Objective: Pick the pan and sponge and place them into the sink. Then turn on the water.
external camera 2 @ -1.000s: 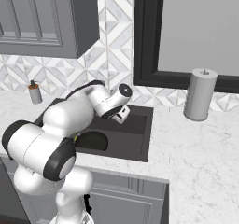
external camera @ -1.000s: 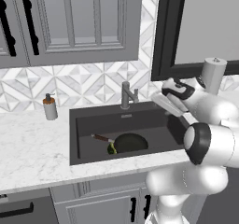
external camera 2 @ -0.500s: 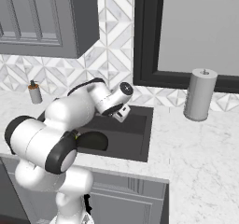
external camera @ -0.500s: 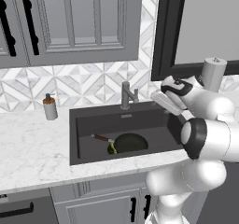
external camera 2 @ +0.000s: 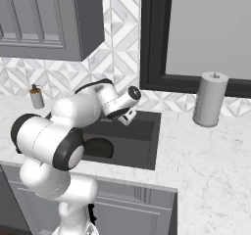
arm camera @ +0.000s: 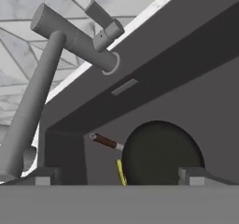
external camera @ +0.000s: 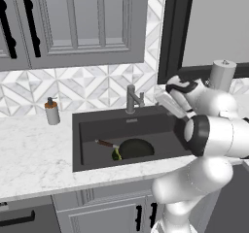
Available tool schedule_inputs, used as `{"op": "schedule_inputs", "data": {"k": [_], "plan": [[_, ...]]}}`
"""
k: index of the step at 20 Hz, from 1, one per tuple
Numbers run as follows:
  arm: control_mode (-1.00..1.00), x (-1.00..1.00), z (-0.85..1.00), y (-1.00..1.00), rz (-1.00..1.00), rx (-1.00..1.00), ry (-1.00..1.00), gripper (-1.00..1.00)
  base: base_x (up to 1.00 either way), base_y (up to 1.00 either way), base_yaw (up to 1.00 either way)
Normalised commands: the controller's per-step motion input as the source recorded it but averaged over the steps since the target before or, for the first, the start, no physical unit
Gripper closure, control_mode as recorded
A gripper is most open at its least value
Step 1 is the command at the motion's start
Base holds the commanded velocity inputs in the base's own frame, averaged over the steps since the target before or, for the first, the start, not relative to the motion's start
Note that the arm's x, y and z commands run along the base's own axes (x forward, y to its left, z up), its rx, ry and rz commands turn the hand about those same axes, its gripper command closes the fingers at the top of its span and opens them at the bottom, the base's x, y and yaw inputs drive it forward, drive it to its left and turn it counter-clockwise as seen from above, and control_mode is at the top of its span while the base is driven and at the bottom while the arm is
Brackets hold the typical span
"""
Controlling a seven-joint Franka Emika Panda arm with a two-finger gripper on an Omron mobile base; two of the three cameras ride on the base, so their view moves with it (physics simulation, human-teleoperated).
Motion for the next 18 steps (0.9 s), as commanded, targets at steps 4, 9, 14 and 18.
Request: {"op": "schedule_inputs", "data": {"k": [4, 9, 14, 18], "plan": [[-1.0, 0.27, 0.0, 0.0, 0.0, 0.15, -0.11, -1.0, 0.0, 0.0, 0.0], [-1.0, 0.28, 0.0, 0.0, 0.0, 0.1, -0.09, -1.0, 0.0, 0.0, 0.0], [-1.0, 0.14, -0.01, 0.09, 0.0, 0.05, -0.09, -1.0, 0.0, 0.0, 0.0], [-1.0, 0.19, 0.0, 0.0, 0.0, 0.0, 0.0, -1.0, 0.0, 0.0, 0.0]]}}
